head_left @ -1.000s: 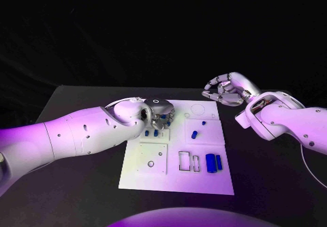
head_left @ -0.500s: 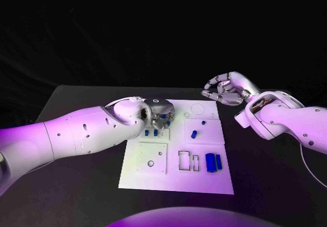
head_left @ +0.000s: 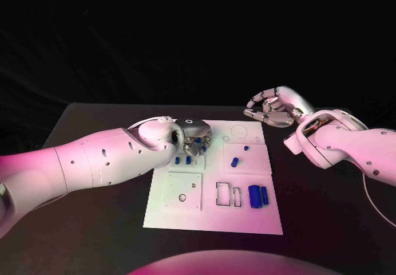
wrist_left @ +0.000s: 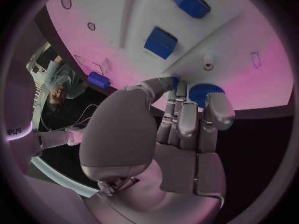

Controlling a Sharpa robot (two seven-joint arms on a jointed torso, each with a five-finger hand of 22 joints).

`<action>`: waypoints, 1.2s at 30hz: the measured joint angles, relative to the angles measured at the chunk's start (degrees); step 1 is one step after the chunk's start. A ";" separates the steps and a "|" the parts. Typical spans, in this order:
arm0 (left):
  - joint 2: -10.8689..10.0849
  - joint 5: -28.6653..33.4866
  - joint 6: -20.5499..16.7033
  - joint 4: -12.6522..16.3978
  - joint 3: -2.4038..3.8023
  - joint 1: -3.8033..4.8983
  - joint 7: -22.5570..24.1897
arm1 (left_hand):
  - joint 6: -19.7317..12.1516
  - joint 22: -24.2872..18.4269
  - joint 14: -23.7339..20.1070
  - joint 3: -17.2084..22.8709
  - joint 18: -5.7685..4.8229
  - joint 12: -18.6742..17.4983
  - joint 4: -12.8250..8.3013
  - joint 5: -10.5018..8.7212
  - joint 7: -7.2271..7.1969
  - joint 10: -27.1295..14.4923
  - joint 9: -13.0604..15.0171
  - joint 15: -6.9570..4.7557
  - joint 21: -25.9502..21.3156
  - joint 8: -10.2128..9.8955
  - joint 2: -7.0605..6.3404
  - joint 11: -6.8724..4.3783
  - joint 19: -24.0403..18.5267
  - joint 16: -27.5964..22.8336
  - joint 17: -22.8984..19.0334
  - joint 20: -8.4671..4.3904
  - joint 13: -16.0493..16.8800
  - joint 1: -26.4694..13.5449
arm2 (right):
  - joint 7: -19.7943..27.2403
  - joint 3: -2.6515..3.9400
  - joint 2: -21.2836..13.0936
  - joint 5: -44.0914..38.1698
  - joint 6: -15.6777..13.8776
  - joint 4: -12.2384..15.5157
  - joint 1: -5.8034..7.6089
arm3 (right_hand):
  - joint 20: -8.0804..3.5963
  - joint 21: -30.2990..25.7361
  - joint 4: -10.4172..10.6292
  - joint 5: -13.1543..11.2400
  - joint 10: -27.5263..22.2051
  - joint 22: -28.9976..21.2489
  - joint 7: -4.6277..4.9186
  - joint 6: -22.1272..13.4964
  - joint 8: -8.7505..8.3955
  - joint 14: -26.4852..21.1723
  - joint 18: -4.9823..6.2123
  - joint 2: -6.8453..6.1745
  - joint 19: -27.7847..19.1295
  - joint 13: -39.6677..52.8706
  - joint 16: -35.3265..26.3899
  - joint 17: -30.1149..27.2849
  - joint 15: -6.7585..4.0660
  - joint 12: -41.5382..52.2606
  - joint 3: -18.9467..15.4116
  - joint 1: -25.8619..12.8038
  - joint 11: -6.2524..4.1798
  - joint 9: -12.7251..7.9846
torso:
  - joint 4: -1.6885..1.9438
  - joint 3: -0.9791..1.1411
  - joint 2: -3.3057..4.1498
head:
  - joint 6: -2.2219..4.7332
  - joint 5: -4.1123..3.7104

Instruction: Assemble the parts on the task board

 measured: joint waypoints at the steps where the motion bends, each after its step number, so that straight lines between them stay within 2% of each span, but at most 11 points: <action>1: 0.01 0.02 -0.01 -0.03 0.00 0.00 0.02 | 0.12 0.11 0.01 0.17 0.00 -0.28 -0.17 0.00 -0.12 0.21 0.05 -0.01 0.00 0.00 0.06 -0.19 0.00 0.12 0.00 0.00 -0.01 0.06 | 0.00 0.00 0.01 0.00 0.00 0.00 0.00 | 0.00 0.00 0.00 0.00 0.00 0.00 0.00 0.00 0.00 0.00 0.00 0.00 0.00 0.00 0.00 0.00 0.00 0.00 0.00 0.00 0.00 0.00 | 0.00 0.00 -0.01 | -0.01 0.00; 9: -0.15 0.17 -0.34 -0.05 -0.02 -0.06 0.27 | 0.37 0.88 0.01 0.32 0.00 -1.07 -0.33 -0.22 0.05 1.01 0.17 -0.01 0.66 0.00 0.10 -0.19 0.62 0.12 0.11 -0.20 -0.03 0.10 | 0.00 0.00 0.05 -0.01 0.00 -0.02 -0.01 | 0.00 0.00 0.00 0.00 0.00 -0.01 0.00 0.00 0.00 0.00 0.00 0.00 0.00 0.06 0.00 0.00 0.00 0.00 0.00 0.00 0.00 -0.01 | 0.01 -0.03 -0.02 | 0.08 -0.02; 14: -1.61 0.37 -1.05 1.31 -0.03 -0.16 0.50 | 0.56 1.25 0.00 0.48 0.00 -1.43 -0.49 -0.22 0.25 1.04 0.17 -0.01 0.95 0.00 0.10 -0.16 0.65 0.12 0.11 -0.20 -0.03 0.10 | 0.00 0.00 0.08 -0.01 0.00 -0.09 -0.01 | 0.00 0.00 0.00 0.00 0.00 -0.01 0.00 0.00 0.00 0.00 0.00 0.00 0.00 0.06 0.00 0.04 0.00 0.00 0.00 0.00 0.00 -0.01 | 0.04 -0.03 -0.03 | 0.27 0.03; 16: -2.46 0.53 -1.37 2.18 0.30 -0.22 0.59 | 0.56 1.49 0.20 0.48 0.01 -1.49 -0.49 -0.22 0.25 1.22 0.17 0.19 1.06 0.00 0.10 0.02 1.03 0.12 0.11 -0.20 -0.03 0.10 | 0.00 0.00 0.08 -0.01 0.00 -0.17 -0.01 | 0.00 0.00 0.00 0.00 0.00 -0.01 0.00 0.00 0.00 0.00 0.00 0.00 0.00 0.06 0.00 0.04 0.00 0.00 0.00 0.00 0.00 -0.01 | 0.06 -0.03 -0.05 | 0.34 0.03; 21: -5.14 1.13 -2.46 5.02 1.97 -0.13 0.79 | 0.86 1.81 0.41 0.48 0.01 -1.77 -0.49 -0.22 0.15 1.55 0.16 -0.01 1.32 -0.01 0.10 -0.06 1.03 0.12 0.00 -0.20 -0.03 0.10 | 0.01 0.00 0.02 -0.02 0.00 -0.41 -0.02 | 0.00 -0.28 0.00 0.00 0.00 -0.02 0.00 0.00 0.00 0.21 0.00 0.00 0.00 0.00 0.00 0.04 -0.21 0.00 0.00 0.00 0.00 -0.01 | 0.11 -0.03 -0.13 | 0.49 -0.08; 25: -7.15 1.58 -3.31 7.18 2.91 -0.05 0.85 | 1.28 2.02 0.41 0.48 0.01 -2.15 -0.49 -0.22 0.15 1.93 0.29 -0.01 1.54 -0.01 -0.13 -0.09 1.23 0.12 -0.16 -0.41 -0.03 -0.17 | 0.02 0.00 -0.01 -0.02 0.00 -0.61 -0.04 | -0.01 -0.51 0.00 0.00 0.00 -0.02 0.00 0.00 0.00 0.21 0.00 0.00 -0.02 -0.25 -0.25 0.04 -0.21 -0.08 0.00 0.00 0.00 -0.01 | 0.15 -0.04 -0.15 | 0.69 -0.10; 29: -9.21 1.99 -3.84 8.91 3.37 0.03 0.88 | 1.28 2.21 0.41 0.48 0.01 -2.43 -0.49 -0.21 0.15 2.36 0.29 -0.01 1.54 -0.01 0.07 -0.11 1.43 0.12 -0.16 -0.21 -0.03 -0.39 | 0.03 0.01 -0.02 -0.02 0.00 -0.88 -0.15 | 0.00 -0.51 0.00 0.00 0.00 -0.02 0.00 0.00 0.00 0.21 0.00 0.00 -0.42 -0.34 -0.24 0.04 -0.21 -0.32 0.00 0.00 0.00 0.04 | 0.15 -0.04 -0.15 | 0.93 -0.11; 36: -11.46 2.64 -3.83 9.70 3.55 0.07 0.80 | 1.49 2.40 0.41 0.48 0.02 -2.86 -0.49 -0.22 -0.05 2.34 0.29 -0.01 1.78 -0.23 -0.16 -0.09 1.43 0.11 -0.31 -0.21 -0.08 -0.61 | 0.05 0.00 0.09 -0.04 0.00 -1.22 -0.34 | 0.00 -0.51 0.00 0.00 0.00 -0.03 0.00 0.00 0.00 0.21 0.00 0.00 -0.42 -0.34 -0.24 0.04 -0.21 -0.32 0.00 0.00 0.00 0.03 | 0.15 -0.06 -0.13 | 1.02 0.09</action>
